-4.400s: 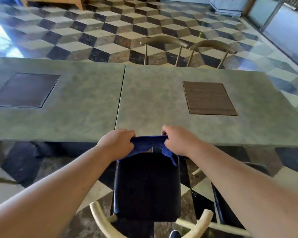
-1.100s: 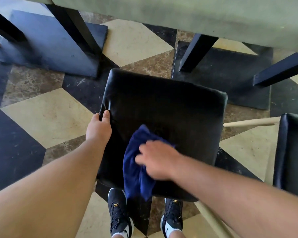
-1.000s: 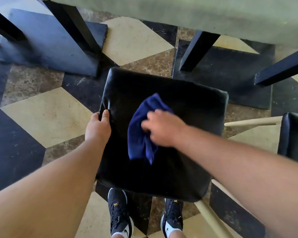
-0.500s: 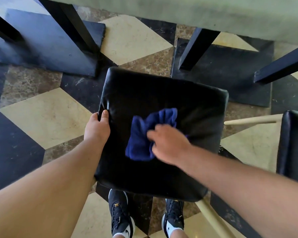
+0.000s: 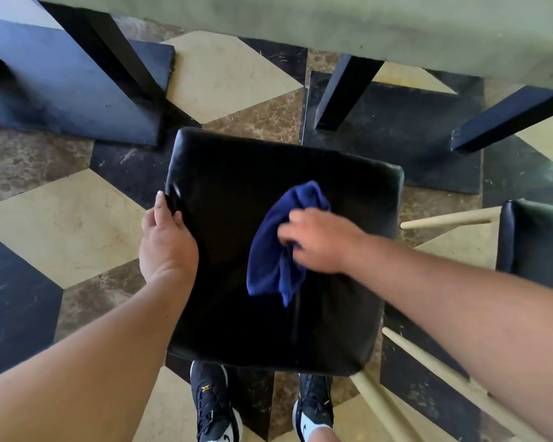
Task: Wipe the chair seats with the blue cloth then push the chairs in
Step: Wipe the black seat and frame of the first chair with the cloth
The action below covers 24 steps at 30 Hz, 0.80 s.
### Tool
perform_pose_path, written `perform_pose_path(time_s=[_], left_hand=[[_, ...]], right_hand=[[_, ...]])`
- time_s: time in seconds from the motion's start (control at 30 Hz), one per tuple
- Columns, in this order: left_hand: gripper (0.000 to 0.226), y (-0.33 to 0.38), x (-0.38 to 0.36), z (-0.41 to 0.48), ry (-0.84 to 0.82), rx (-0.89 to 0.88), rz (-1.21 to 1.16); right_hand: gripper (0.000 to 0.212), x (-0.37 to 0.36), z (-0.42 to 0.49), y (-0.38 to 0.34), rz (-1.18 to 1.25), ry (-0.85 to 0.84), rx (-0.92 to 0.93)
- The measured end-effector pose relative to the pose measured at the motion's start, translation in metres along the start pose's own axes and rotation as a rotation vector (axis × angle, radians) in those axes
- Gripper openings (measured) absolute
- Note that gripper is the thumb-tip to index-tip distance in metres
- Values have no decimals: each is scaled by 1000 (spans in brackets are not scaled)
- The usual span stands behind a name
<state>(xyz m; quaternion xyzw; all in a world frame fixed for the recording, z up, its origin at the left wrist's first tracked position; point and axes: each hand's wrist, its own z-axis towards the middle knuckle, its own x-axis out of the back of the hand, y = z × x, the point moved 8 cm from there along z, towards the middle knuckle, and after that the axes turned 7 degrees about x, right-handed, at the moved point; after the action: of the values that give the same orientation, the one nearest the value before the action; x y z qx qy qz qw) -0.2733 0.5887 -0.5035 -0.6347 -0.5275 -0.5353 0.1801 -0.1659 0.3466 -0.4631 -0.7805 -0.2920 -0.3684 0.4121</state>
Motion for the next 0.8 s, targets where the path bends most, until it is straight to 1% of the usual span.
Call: perform_pose_path(time_s=[0.1,0.2,0.23,0.27,0.33,0.37,0.4,0.5,0.57,0.63,0.7,0.77,0.8], left_hand=[[57,7,-1,-1,-9,-46,54],[63,5,-3,-5,-77,-61,52],[71,4,-6,-8,-108,-62,66],[85,3,-9,-12,-137,-64,107],[113,5,-13,-19,-163,-51,215],[121,7,-15,-21,-160,-47,251],[124,9,-17,-22,-156,-51,272],[122,15,-22,-21,-163,-51,286],[122,15,-23,-16,-190,-13,291],[122,15,-24,-12,-226,26,316],[122,16,-23,-11,-246,51,335],[123,17,-23,-12,-255,66,344],[122,17,-23,-13,-255,67,348]], right_hand=[[15,44,24,59,-9,153,-179],[14,64,31,106,31,251,-356],[14,66,29,115,53,297,-416],[16,65,27,118,65,339,-465],[19,56,20,108,70,349,-489],[21,47,15,96,63,326,-464],[20,38,6,80,50,298,-421],[18,-2,-35,20,30,169,-212],[18,-39,-68,-24,69,1,-41],[18,-73,-97,-56,91,-201,105],[16,-89,-110,-66,72,-333,215],[15,-85,-109,-60,44,-382,271],[15,-78,-104,-52,26,-373,270]])
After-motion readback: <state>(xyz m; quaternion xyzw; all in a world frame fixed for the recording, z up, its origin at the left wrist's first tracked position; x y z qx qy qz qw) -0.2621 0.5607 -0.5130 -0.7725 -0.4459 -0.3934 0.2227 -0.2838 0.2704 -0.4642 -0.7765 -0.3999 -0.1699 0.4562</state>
